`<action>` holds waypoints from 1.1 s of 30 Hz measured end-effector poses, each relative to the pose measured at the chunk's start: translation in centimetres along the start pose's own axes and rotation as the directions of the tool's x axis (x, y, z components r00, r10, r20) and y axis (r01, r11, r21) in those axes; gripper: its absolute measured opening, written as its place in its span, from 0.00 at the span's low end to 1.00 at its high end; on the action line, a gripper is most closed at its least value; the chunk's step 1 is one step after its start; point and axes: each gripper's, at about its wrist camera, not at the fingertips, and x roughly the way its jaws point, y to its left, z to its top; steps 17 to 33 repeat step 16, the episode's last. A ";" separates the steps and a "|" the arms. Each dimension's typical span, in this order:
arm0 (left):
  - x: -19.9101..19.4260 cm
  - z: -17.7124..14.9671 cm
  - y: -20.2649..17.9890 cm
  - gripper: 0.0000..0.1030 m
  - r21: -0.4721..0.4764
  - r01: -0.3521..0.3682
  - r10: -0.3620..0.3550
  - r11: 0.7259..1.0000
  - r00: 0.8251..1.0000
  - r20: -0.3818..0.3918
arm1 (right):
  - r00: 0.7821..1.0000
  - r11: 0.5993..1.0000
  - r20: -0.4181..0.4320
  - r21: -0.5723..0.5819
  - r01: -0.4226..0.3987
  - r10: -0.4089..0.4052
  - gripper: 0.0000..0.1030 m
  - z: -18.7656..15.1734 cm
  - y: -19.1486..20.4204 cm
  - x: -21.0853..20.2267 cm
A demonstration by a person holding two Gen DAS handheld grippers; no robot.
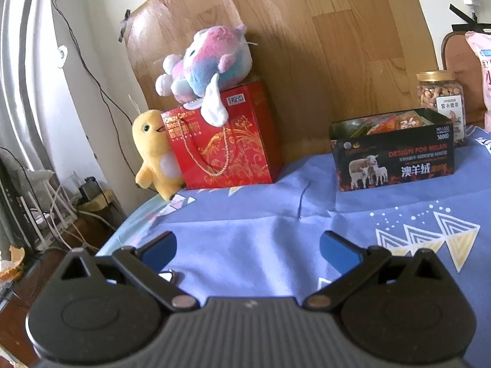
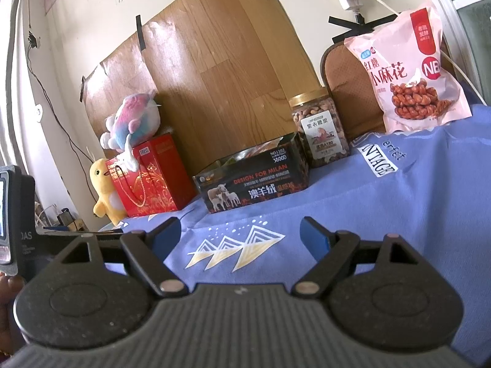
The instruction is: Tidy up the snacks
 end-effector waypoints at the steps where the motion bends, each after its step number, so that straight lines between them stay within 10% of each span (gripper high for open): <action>1: 0.1 -0.1 0.0 1.00 0.000 0.006 -0.006 1.000 1.000 -0.004 | 1.000 1.000 0.000 -0.001 0.000 0.000 0.84 0.0 0.0 0.0; 33: -0.1 -0.4 -0.8 1.00 0.005 0.116 -0.116 0.993 0.993 -0.035 | 1.000 1.000 -0.004 -0.003 0.000 0.000 0.84 -0.3 -0.2 0.2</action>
